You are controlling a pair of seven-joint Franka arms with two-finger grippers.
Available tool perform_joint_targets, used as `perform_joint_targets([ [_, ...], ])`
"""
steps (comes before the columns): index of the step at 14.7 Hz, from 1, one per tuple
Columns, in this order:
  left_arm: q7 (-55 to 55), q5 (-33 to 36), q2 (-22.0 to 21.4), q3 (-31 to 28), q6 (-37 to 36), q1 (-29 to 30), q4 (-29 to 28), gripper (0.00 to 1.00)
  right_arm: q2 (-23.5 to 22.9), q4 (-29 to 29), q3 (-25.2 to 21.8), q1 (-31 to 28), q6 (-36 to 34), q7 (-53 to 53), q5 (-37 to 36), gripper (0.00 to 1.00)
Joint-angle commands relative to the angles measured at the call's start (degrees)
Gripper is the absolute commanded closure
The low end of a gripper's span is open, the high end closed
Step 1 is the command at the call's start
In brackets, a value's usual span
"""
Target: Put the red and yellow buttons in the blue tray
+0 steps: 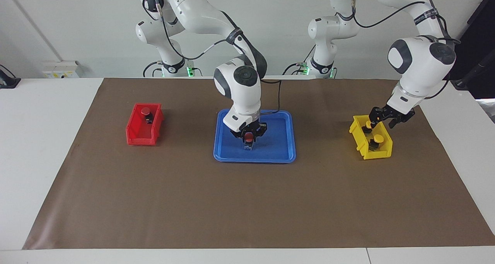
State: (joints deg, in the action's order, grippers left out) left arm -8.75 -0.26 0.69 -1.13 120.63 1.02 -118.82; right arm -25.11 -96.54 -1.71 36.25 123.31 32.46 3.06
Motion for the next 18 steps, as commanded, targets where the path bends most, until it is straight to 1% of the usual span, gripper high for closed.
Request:
perform_joint_targets([
  [1, 2.0, 0.0, 2.1, 0.3, 4.3, 0.3, -0.4, 0.36, 2.7, -3.5, -0.2, 1.0, 1.4, 0.2, -0.1, 0.45],
  [2, 2.7, 0.0, 3.0, 0.3, 5.7, 0.1, -0.4, 0.36, 2.7, -3.5, -0.3, 0.9, 1.1, 0.2, -0.2, 0.21],
  [4, 2.7, 0.0, 4.4, 0.2, 7.5, 0.3, -0.4, 0.36, 3.0, -2.4, -0.7, 0.8, -0.3, 0.3, -1.2, 0.15],
  [6, 2.7, 0.0, 5.3, 0.2, 8.6, 0.6, -0.4, 0.36, 5.5, -1.5, -1.8, -0.6, -2.1, 0.1, -1.9, 0.15],
  [8, 2.7, 0.0, 5.6, 0.2, 9.1, 0.9, -0.4, 0.36, 11.0, -2.9, -1.9, -5.9, -5.9, -2.2, -4.4, 0.16],
  [9, 2.8, 0.0, 5.6, 0.2, 9.0, 1.3, -0.4, 0.36, 14.3, -5.5, -1.9, -7.9, -8.0, -4.8, -4.4, 0.16],
  [10, 2.7, 0.0, 5.6, 0.2, 8.7, 1.7, -0.4, 0.36, 18.4, -9.6, -2.0, -10.2, -8.2, -7.6, -4.4, 0.15],
  [11, 2.7, 0.0, 5.6, 0.2, 8.5, 1.9, -0.7, 0.36, 22.9, -14.5, -1.9, -13.9, -7.4, -10.4, -4.4, 0.15],
  [14, 2.8, 0.0, 5.2, 0.2, 8.9, 2.4, -1.8, 0.36, 34.1, -27.3, -1.9, -19.5, -6.5, -17.6, -4.2, 0.16],
  [15, 2.8, 0.0, 5.2, 0.2, 9.0, 2.3, -1.9, 0.36, 37.4, -30.4, -1.9, -21.6, -6.3, -19.8, -4.2, 0.16],
  [16, 2.8, 0.0, 5.2, 0.2, 8.9, 2.3, -1.9, 0.36, 40.9, -33.9, -2.0, -24.5, -6.4, -24.5, -4.2, 0.16],
  [17, 2.8, 0.0, 5.1, 0.2, 8.9, 2.4, -2.0, 0.36, 42.7, -35.4, -2.1, -27.3, -6.8, -28.6, -3.8, 0.16],
  [18, 2.8, 0.0, 5.0, 0.2, 8.9, 2.4, -2.4, 0.36, 43.1, -36.0, -2.1, -30.1, -7.2, -31.6, -3.5, 0.16],
])
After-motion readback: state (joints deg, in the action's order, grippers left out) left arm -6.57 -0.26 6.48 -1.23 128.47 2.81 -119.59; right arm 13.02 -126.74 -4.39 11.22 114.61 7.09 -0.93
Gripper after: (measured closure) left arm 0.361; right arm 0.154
